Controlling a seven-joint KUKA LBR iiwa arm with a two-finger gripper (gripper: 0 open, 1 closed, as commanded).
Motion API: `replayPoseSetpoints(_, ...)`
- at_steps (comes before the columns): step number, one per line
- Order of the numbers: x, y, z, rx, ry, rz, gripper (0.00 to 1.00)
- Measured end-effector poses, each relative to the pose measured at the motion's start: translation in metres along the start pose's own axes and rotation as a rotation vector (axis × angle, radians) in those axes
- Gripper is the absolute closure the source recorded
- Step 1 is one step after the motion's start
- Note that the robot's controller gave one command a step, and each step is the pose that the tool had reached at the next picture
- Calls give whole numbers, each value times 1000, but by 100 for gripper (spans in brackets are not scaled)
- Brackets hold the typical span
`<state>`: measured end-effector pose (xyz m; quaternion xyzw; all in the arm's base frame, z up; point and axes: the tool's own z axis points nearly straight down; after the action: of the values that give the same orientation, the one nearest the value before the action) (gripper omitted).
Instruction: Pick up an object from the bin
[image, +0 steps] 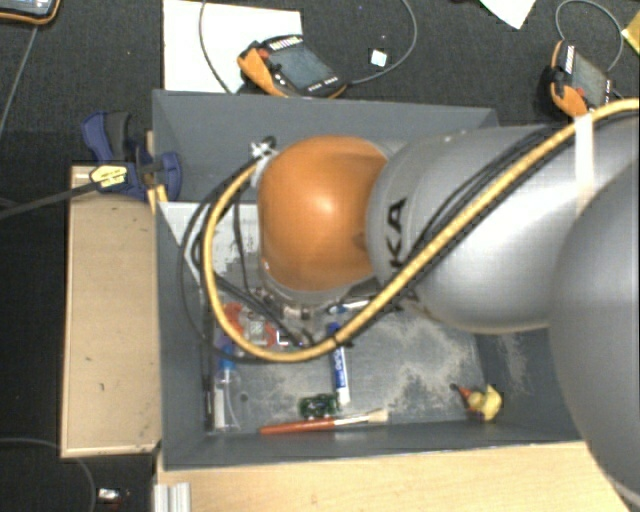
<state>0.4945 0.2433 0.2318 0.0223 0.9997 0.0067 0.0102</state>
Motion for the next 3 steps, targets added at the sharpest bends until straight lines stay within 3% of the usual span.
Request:
replayPoseSetpoints(1, 8, -3, 33, 5, 11, 57, 100)
replayPoseSetpoints(2, 6, -13, 41, 5, 12, 58, 100)
replayPoseSetpoints(3, -13, -18, -20, 4, 11, -48, 100)
